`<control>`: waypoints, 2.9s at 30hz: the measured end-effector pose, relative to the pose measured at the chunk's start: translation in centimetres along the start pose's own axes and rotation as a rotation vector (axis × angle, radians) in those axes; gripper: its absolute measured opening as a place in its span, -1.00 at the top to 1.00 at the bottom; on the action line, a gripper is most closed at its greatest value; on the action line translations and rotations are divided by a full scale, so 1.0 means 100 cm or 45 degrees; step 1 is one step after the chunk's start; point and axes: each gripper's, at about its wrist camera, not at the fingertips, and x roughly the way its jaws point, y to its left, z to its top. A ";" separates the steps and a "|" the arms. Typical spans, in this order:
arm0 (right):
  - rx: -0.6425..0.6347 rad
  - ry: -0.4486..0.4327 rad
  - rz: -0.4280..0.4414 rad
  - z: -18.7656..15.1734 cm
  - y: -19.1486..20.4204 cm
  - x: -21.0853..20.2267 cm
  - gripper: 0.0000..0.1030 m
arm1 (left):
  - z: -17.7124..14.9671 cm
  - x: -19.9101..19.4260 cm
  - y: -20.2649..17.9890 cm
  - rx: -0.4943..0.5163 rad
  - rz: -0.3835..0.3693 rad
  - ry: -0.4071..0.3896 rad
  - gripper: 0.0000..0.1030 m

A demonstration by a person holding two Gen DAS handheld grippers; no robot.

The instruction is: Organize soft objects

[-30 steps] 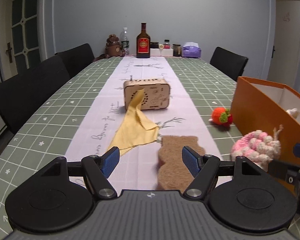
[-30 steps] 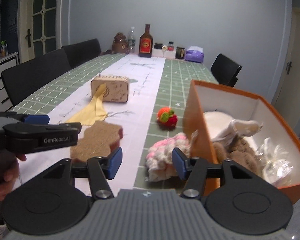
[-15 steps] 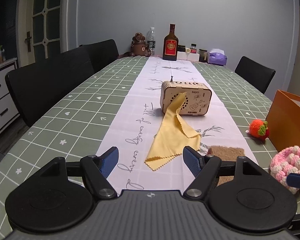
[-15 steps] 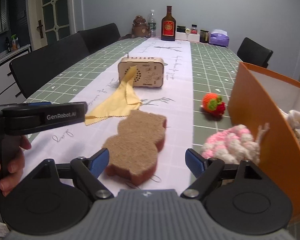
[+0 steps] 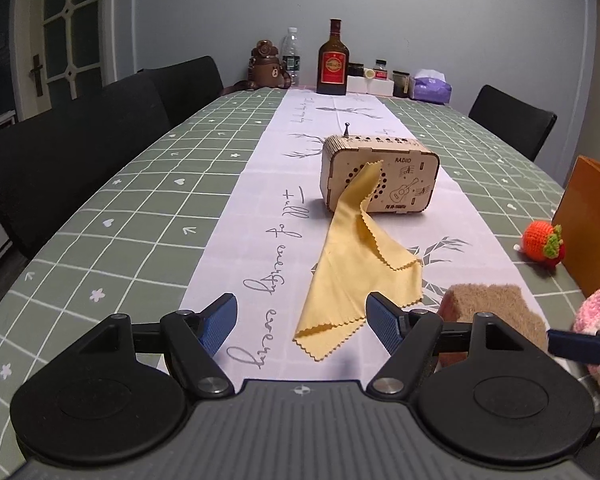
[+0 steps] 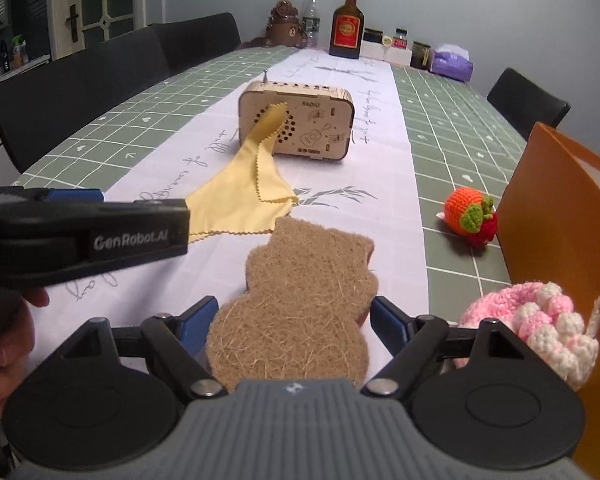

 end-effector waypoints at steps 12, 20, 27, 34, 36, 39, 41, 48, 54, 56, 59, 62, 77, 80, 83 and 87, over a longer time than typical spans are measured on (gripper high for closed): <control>0.033 0.025 -0.088 0.018 -0.022 0.032 -0.49 | 0.004 0.025 -0.014 0.003 -0.137 0.045 -0.68; 0.054 0.021 -0.094 0.019 -0.034 0.039 -0.46 | 0.005 0.042 -0.018 -0.002 -0.164 0.044 -0.71; 0.045 0.018 -0.084 0.019 -0.035 0.039 -0.46 | 0.004 0.043 -0.025 0.087 -0.100 0.013 0.24; 0.054 0.021 -0.078 0.017 -0.036 0.038 -0.46 | 0.002 0.039 -0.028 0.128 -0.173 0.016 0.94; 0.054 0.020 -0.076 0.016 -0.037 0.037 -0.46 | 0.002 0.040 -0.027 0.102 -0.177 0.013 0.94; 0.054 0.018 -0.076 0.016 -0.037 0.036 -0.45 | 0.001 0.039 -0.026 0.100 -0.179 0.009 0.94; 0.050 0.019 -0.080 0.014 -0.037 0.034 -0.45 | 0.001 0.039 -0.026 0.086 -0.171 0.010 0.95; 0.043 -0.003 -0.094 0.013 -0.037 0.023 -0.45 | 0.001 0.030 -0.024 0.051 -0.125 0.057 0.95; 0.041 -0.022 -0.103 0.011 -0.039 0.014 -0.45 | -0.015 0.005 -0.017 0.047 -0.136 0.083 0.94; 0.046 -0.017 -0.107 0.010 -0.040 0.014 -0.45 | -0.021 -0.001 -0.017 0.072 -0.126 0.052 0.79; 0.050 -0.009 -0.113 0.007 -0.040 0.015 -0.45 | -0.022 -0.002 -0.016 0.075 -0.145 0.019 -0.25; 0.048 -0.007 -0.130 0.006 -0.039 0.014 -0.45 | -0.017 0.001 -0.014 0.019 -0.144 -0.007 -0.61; 0.059 0.007 -0.096 0.008 -0.040 0.015 -0.45 | 0.001 0.046 -0.040 0.142 -0.126 0.044 -0.79; 0.061 0.000 -0.094 0.008 -0.041 0.012 -0.45 | 0.005 0.043 -0.038 0.117 -0.116 0.074 -0.12; 0.061 -0.005 -0.089 0.007 -0.041 0.010 -0.45 | 0.012 0.042 -0.034 0.110 -0.106 0.118 0.62; 0.052 -0.018 -0.084 0.007 -0.040 0.006 -0.45 | 0.015 0.043 -0.029 0.061 -0.066 0.148 0.87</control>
